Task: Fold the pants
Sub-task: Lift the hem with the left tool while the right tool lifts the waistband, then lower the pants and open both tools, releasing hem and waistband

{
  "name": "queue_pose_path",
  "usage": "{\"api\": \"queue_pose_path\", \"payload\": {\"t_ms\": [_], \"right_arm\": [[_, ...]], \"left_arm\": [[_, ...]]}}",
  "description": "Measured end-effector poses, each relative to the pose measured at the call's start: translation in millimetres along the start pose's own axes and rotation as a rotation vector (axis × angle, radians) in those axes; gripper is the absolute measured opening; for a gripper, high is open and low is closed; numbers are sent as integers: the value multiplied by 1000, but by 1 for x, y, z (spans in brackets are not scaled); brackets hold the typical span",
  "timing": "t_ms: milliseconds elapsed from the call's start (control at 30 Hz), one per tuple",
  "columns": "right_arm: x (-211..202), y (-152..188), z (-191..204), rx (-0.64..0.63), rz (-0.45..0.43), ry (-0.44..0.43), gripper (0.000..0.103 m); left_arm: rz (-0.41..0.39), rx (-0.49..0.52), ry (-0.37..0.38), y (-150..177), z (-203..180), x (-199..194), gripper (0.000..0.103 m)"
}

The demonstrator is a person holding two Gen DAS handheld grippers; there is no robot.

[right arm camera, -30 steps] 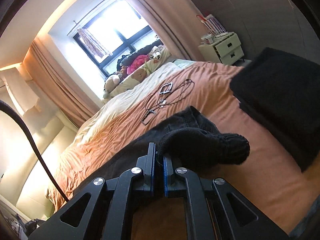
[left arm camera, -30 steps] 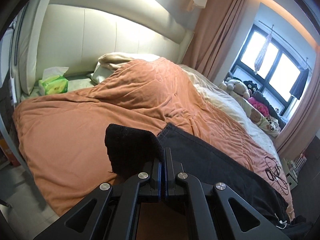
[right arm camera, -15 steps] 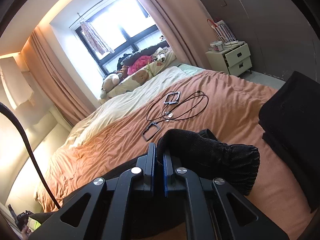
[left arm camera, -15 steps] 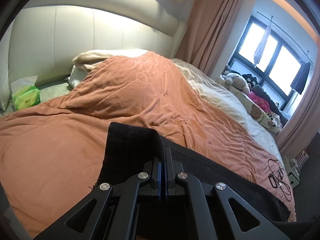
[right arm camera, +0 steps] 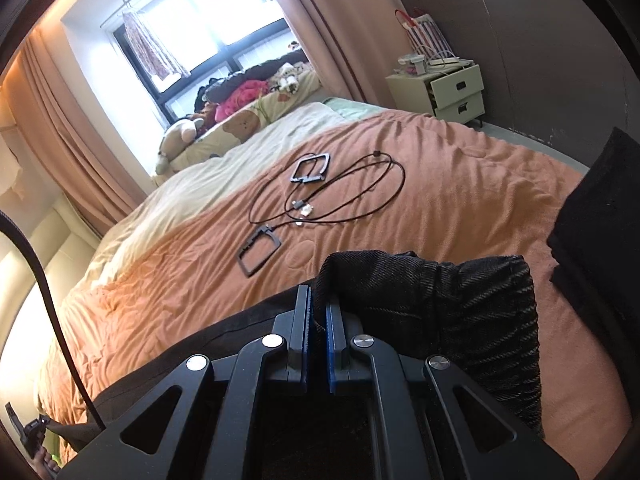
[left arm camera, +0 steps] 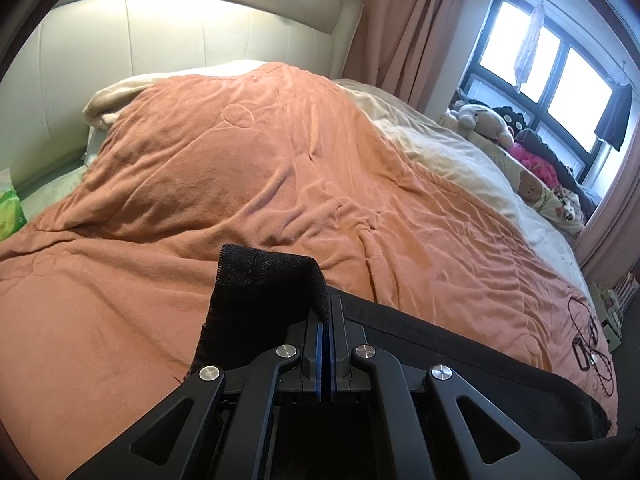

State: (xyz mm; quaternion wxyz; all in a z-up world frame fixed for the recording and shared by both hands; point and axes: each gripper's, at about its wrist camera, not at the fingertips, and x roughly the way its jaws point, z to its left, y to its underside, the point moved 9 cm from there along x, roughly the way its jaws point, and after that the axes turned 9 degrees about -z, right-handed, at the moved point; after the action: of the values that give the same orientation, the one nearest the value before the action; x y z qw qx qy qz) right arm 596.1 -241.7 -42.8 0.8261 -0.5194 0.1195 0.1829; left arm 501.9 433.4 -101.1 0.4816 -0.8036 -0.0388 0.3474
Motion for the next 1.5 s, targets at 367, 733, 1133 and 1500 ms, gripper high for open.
{"api": "queue_pose_path", "payload": {"t_ms": [367, 733, 1133, 1500], "right_arm": [[86, 4, 19, -52, 69, 68, 3], [124, 7, 36, -81, 74, 90, 3], [124, 6, 45, -119, 73, 91, 68], [31, 12, 28, -177, 105, 7, 69]], "left_arm": [[123, -34, -31, 12, -10, 95, 2], [152, -77, -154, 26, 12, 141, 2], [140, 20, -136, 6, 6, 110, 61], [147, 31, -105, 3, 27, 38, 61]]}}
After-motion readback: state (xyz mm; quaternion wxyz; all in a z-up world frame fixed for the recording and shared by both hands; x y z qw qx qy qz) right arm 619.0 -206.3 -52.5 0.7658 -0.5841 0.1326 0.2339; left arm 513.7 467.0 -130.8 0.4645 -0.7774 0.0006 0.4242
